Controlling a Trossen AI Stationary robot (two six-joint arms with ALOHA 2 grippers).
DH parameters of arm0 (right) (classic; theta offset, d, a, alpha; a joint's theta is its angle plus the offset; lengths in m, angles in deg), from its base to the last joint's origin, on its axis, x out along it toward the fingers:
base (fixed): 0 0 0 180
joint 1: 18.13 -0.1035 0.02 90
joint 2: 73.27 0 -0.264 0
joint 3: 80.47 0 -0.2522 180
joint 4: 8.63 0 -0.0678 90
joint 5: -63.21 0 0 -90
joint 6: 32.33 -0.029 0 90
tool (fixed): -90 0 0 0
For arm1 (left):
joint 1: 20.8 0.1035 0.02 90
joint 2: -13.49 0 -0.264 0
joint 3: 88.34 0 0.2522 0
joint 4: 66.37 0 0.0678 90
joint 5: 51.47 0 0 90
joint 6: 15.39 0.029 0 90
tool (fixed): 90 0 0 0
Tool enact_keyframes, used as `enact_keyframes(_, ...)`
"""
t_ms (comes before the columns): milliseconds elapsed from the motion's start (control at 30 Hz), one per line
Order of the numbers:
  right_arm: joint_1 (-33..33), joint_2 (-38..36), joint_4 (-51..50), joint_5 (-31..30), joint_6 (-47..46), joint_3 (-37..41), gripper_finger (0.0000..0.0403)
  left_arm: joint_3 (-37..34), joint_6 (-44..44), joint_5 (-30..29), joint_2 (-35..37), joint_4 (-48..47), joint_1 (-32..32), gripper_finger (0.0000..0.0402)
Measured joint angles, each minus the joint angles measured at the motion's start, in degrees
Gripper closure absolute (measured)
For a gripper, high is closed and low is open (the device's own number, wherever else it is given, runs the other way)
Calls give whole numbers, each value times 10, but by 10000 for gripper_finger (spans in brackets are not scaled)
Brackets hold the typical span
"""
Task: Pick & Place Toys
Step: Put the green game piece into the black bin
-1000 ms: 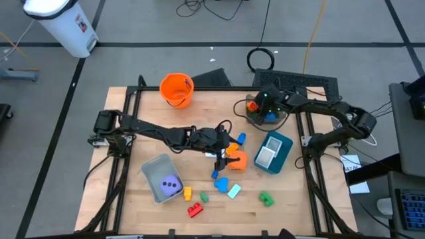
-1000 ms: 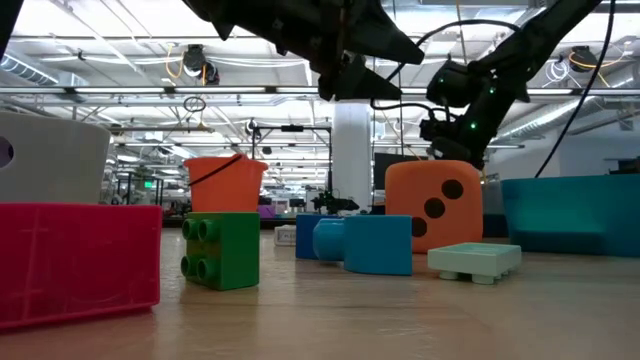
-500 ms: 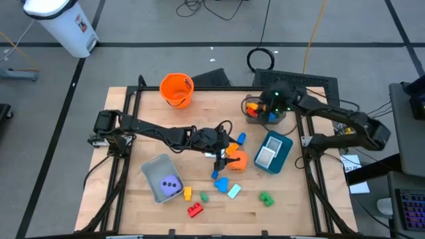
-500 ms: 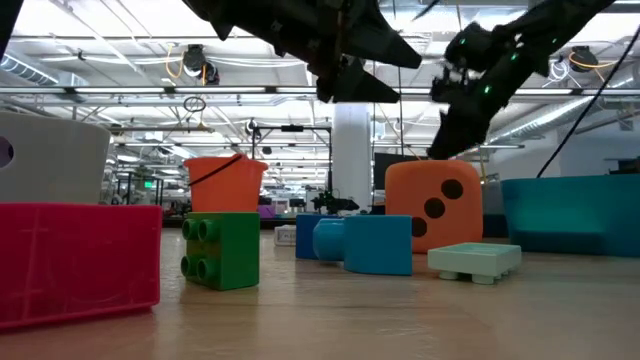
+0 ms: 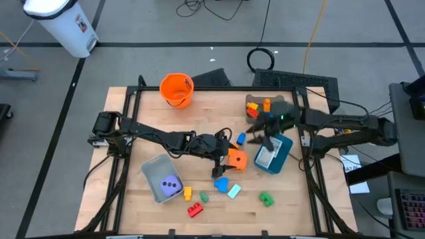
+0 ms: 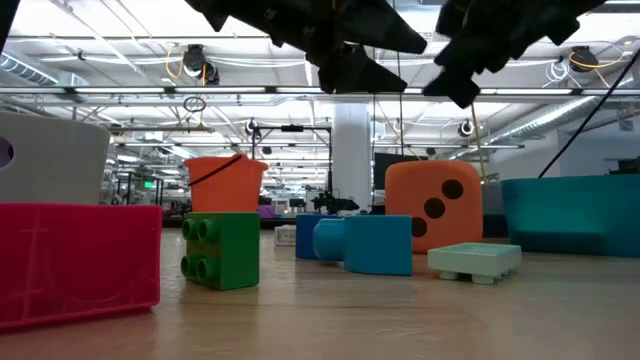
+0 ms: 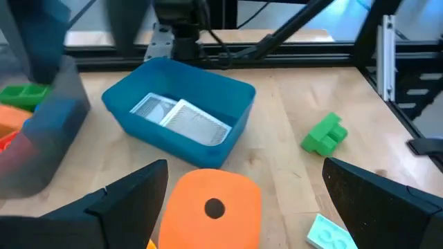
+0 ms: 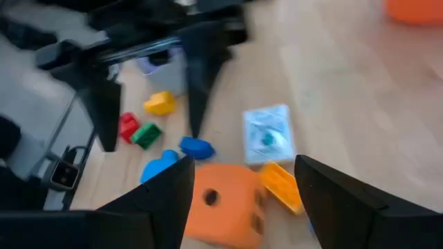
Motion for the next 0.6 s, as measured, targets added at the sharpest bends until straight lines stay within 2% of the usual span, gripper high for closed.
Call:
enact_keyframes(100, -81, 10, 55, -55, 0, 22, 161, 0, 15, 0, 0, 0, -11, 9)
enact_keyframes(300, -200, 23, 238, -145, 0, 132, 161, 0, 33, -1, 2, -30, -35, 9)
enact_keyframes(433, -248, 27, 392, -163, -6, 215, 161, 0, 47, -18, 11, -54, -53, 9)
enact_keyframes(600, -285, 28, 567, -163, -11, 287, 161, 0, 51, -75, 21, -67, -73, 9)
